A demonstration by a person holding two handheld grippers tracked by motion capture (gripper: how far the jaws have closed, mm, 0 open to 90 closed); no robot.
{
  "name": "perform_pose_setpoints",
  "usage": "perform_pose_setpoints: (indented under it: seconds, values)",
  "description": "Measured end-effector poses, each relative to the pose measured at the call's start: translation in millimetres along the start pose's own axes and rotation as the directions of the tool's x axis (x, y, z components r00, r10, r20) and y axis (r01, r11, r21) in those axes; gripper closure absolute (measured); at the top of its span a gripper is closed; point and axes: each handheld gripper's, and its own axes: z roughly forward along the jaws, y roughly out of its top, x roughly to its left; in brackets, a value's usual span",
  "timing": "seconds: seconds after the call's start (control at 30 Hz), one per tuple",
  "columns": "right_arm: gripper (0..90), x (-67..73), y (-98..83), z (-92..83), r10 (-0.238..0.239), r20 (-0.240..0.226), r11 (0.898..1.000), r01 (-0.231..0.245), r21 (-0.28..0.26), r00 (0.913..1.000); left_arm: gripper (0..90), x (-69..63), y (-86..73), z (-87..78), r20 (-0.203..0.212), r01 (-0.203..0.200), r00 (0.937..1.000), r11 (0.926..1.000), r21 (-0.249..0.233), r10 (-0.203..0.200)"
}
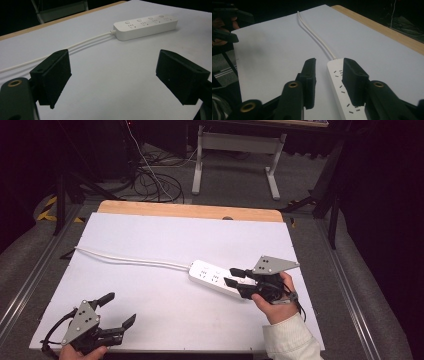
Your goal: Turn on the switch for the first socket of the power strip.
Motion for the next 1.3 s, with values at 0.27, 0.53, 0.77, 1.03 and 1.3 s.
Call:
perform_pose_setpoints:
  seconds: [0.27, 0.53, 0.77, 1.03, 1.3]
  values:
    - [90.0, -9.9, 9.1, 19.6, 0.057, 0.006, 0.998, -0.057, 0.025, 0.9984, 13.4, -0.1, -0.1, 0.3, -0.001, -0.002, 1.0000, 1.0000, 0.003, 0.002]
    - [90.0, -18.0, 14.2, 46.4, 0.063, 0.024, 0.996, -0.064, 0.064, 0.9977, 13.4, 0.2, -0.2, 0.3, 0.000, -0.003, 1.0000, 1.0000, 0.004, 0.003]
    - [90.0, -24.2, 11.9, 65.2, 0.089, 0.048, 0.993, -0.093, 0.073, 0.9948, 13.4, 0.3, -0.3, 0.6, -0.002, -0.003, 1.0000, 1.0000, 0.004, 0.003]
    - [90.0, -29.4, 9.6, 84.9, 0.090, 0.066, 0.990, -0.097, 0.101, 0.9937, 13.5, -0.1, -0.3, 1.0, 0.004, -0.006, 1.0000, 1.0000, 0.008, 0.006]
    - [90.0, -33.0, 5.7, 104.4, 0.094, 0.098, 0.986, -0.106, 0.132, 0.9908, 13.6, 0.0, -0.6, 1.6, 0.007, -0.004, 1.0000, 0.9999, 0.012, 0.004]
